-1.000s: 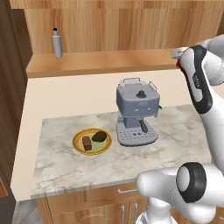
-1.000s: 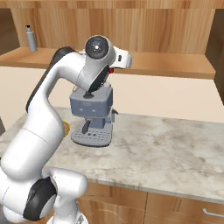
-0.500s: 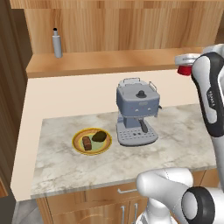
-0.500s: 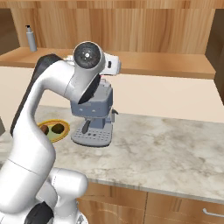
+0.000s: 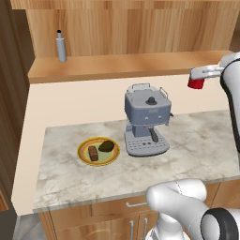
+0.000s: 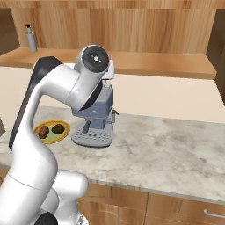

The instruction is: Pick the avocado and bread from the counter and place them on the plate. Then pick the jam from the cabinet and place it next to the plate. Lastly close the cabinet door.

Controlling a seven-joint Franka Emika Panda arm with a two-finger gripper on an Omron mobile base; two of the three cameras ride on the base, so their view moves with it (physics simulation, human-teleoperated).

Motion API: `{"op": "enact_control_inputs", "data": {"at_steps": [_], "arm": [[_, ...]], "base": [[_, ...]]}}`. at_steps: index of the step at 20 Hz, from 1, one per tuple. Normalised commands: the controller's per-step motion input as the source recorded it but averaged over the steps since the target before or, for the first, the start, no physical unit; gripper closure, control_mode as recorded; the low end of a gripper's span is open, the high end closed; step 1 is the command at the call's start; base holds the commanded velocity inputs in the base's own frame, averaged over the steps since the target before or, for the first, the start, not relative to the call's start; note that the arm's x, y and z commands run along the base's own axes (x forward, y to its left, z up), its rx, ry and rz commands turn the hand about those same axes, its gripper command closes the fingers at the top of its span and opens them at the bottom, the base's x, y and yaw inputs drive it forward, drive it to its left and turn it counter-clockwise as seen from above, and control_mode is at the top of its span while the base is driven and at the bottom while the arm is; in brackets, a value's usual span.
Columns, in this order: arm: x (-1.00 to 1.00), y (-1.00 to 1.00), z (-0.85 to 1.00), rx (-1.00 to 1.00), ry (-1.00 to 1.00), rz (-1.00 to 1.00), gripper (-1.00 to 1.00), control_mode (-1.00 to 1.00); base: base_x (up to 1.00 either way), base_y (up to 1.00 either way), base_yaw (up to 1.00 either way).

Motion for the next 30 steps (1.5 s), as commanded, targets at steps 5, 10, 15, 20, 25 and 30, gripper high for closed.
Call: {"op": "enact_control_inputs", "data": {"at_steps": [5, 10, 15, 20, 25, 30], "arm": [[-0.08, 0.38, -0.3, -0.07, 0.08, 0.23, 1.0, -1.0], [-0.11, 0.26, -0.31, -0.03, 0.0, 0.2, 1.0, -1.0], [-0.22, 0.07, -0.33, 0.0, -0.02, 0.14, 1.0, -1.0], [-0.07, 0.14, -0.35, 0.0, -0.02, 0.06, 1.0, -1.0], [-0.16, 0.19, -0.34, 0.0, -0.1, 0.07, 1.0, -1.0], [-0.11, 0.18, -0.25, 0.0, -0.09, 0.08, 1.0, -1.0]], "base": [[0.0, 0.0, 0.0], [0.0, 0.0, 0.0], [0.0, 0.0, 0.0], [0.0, 0.0, 0.0], [0.0, 0.0, 0.0], [0.0, 0.0, 0.0]]}}
